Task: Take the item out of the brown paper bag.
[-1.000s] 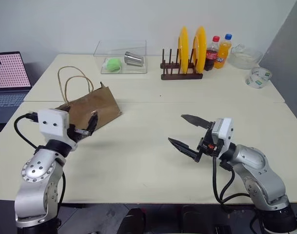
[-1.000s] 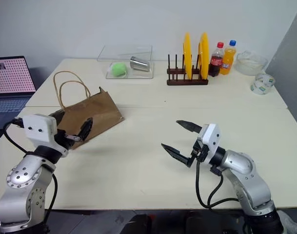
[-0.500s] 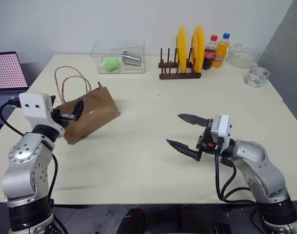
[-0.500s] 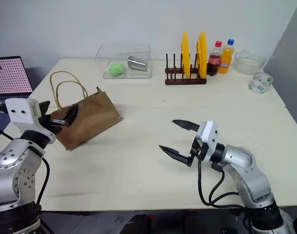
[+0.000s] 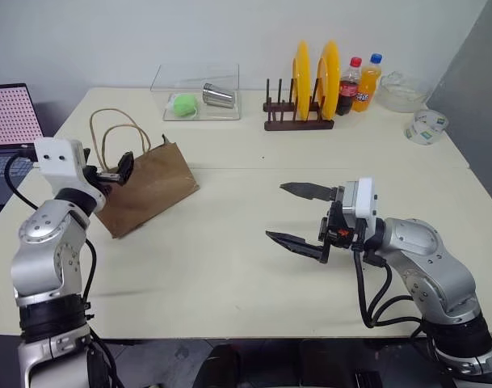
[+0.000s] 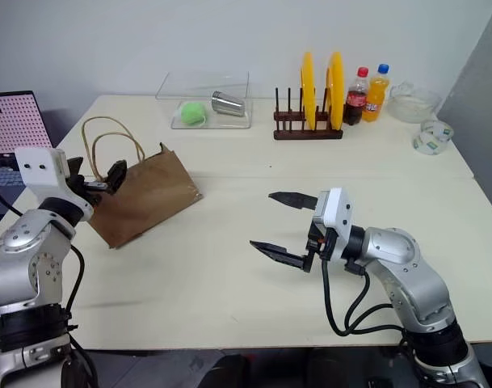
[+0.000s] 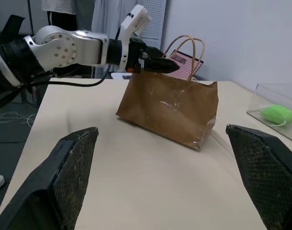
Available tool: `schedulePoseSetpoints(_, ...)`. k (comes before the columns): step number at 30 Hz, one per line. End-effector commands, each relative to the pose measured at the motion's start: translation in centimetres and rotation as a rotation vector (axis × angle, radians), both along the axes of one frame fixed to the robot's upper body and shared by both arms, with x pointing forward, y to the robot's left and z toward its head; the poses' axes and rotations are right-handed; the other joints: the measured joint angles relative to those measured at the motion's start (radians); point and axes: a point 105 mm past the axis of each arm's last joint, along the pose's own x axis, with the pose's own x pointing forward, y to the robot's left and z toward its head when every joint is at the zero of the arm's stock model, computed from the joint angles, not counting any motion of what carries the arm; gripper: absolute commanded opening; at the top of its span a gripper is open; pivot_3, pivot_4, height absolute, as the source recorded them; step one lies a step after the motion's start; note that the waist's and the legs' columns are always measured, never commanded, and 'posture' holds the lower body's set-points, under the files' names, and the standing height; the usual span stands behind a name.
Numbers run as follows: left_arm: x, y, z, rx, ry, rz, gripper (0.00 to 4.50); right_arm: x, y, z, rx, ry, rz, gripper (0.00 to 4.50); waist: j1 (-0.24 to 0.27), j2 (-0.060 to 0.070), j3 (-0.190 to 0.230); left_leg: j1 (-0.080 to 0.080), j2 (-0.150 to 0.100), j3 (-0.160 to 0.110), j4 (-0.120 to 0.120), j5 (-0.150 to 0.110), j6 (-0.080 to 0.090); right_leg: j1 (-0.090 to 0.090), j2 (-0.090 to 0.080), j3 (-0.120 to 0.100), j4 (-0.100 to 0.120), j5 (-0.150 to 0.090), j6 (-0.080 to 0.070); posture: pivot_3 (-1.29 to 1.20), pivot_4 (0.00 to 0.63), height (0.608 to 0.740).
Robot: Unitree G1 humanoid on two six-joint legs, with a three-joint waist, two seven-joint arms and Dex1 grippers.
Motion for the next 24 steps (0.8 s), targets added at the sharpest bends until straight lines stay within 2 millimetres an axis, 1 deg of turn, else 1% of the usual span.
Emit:
schedulePoseSetpoints(1,0.7,0.1,2.1,0.048,-0.048,-0.022,4.47,-0.6,0.1,1.1,0.01,-0.053,0.014,4.5,0.0,0.0,0.0,0.0,0.0,0.0,0.0,0.0,0.0,0.0,0.0,0.0,0.0,0.0,0.0,0.0,0.15,0.74)
schedulePoseSetpoints(4,1.4,0.3,2.7,0.06,-0.048,-0.043,4.47,-0.6,0.1,1.1,0.011,-0.053,0.013,4.5,0.0,0.0,0.0,0.0,0.0,0.0,0.0,0.0,0.0,0.0,0.0,0.0,0.0,0.0,0.0,0.0,0.15,0.74)
schedulePoseSetpoints(9,3.0,0.9,4.7,0.067,-0.059,-0.068,4.47,-0.6,0.1,1.2,0.01,-0.053,0.008,4.5,-0.002,-0.001,0.0,-0.001,0.0,0.0,0.0,0.0,0.0,-0.002,0.0,0.0,0.001,0.0,0.0,0.0,0.15,0.74)
schedulePoseSetpoints(13,3.9,1.2,5.6,0.09,-0.054,-0.083,4.47,-0.6,0.0,1.3,0.01,-0.054,0.003,4.5,-0.003,-0.002,0.001,-0.002,0.0,0.001,0.001,0.001,-0.001,-0.004,0.0,0.001,0.003,0.0,0.0,0.0,0.15,0.74)
schedulePoseSetpoints(17,4.6,1.0,6.8,0.119,-0.051,-0.119,4.47,-0.5,0.0,1.3,0.01,-0.054,0.0,4.5,-0.003,-0.003,0.002,-0.003,-0.001,0.001,0.001,0.001,-0.002,-0.005,0.0,0.001,0.003,0.0,0.0,0.0,0.15,0.74)
schedulePoseSetpoints(24,5.5,1.3,7.2,0.128,0.017,-0.149,4.47,-0.5,-0.2,1.5,0.008,-0.056,-0.008,4.5,-0.007,-0.005,0.003,-0.004,-0.001,0.0,0.001,0.001,-0.001,-0.006,0.0,0.0,0.004,0.0,0.0,0.0,0.15,0.74)
